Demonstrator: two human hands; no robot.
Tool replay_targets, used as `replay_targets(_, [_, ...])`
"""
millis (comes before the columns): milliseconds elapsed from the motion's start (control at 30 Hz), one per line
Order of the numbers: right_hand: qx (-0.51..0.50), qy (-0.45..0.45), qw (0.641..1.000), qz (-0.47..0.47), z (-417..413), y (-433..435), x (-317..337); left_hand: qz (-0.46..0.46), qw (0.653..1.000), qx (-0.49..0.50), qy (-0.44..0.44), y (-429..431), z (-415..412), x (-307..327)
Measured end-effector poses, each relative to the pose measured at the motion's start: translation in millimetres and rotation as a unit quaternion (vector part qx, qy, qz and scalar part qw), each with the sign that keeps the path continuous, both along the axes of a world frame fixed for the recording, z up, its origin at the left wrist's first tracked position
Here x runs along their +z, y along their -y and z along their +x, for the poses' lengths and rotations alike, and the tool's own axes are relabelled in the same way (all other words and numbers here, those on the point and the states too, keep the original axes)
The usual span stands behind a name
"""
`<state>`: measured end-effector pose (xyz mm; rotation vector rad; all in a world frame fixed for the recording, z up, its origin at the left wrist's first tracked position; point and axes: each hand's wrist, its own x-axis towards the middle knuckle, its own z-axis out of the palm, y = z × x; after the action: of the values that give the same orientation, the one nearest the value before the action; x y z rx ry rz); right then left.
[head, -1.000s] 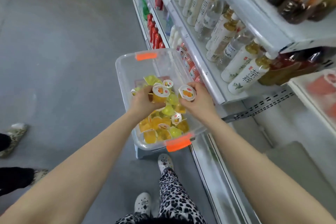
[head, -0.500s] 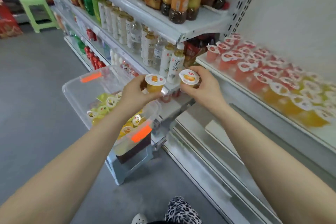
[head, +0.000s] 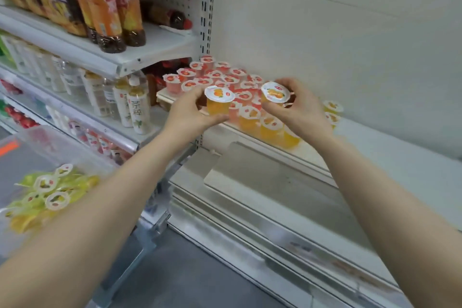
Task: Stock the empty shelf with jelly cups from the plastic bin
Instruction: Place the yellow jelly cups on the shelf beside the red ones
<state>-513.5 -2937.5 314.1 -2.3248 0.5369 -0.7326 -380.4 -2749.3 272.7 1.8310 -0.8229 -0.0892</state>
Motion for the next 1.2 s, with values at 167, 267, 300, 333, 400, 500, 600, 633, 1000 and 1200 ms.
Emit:
replay_targets(167, [-0.074,0.016,0.997,-0.01,-51.6,83.7,16.6,-0.021,1.0,-0.015,-0.002,76.5,-27.9,14.7])
replay_targets(267, [-0.112,0.01,0.994,-0.015,-78.6,130.0,22.8,-0.041,0.999,-0.021,-0.006,115.1,-43.5,22.0])
replay_targets(300, [-0.119,0.009,0.993,-0.009,-85.4,141.6,23.3,-0.045,0.999,-0.023,-0.008,123.7,-47.3,23.6])
replay_targets(333, [-0.125,0.006,0.992,-0.001,-90.8,150.8,21.9,-0.047,0.999,-0.024,-0.01,129.8,-50.5,25.1])
replay_targets(400, [-0.138,-0.01,0.99,0.016,-102.2,170.1,16.6,-0.049,0.998,-0.024,-0.014,147.7,-57.4,26.2])
replay_targets(500, [-0.132,-0.037,0.99,0.011,-111.6,187.0,-1.5,-0.049,0.998,-0.022,-0.015,166.9,-67.4,27.2])
replay_targets(600, [-0.102,-0.051,0.993,0.011,-114.3,183.6,-19.8,-0.035,0.999,-0.021,-0.001,175.9,-74.5,25.8])
replay_targets(633, [-0.092,-0.051,0.994,0.011,-114.9,180.6,-25.4,-0.031,0.999,-0.02,0.001,177.5,-75.7,25.2])
replay_targets(1000, [-0.021,-0.084,0.996,-0.012,-107.8,150.7,-74.9,-0.006,1.0,-0.012,0.028,168.6,-91.8,23.3])
replay_targets(1200, [-0.033,-0.076,0.995,-0.047,-94.4,150.0,-82.3,0.021,0.998,-0.002,0.067,159.2,-99.8,19.3])
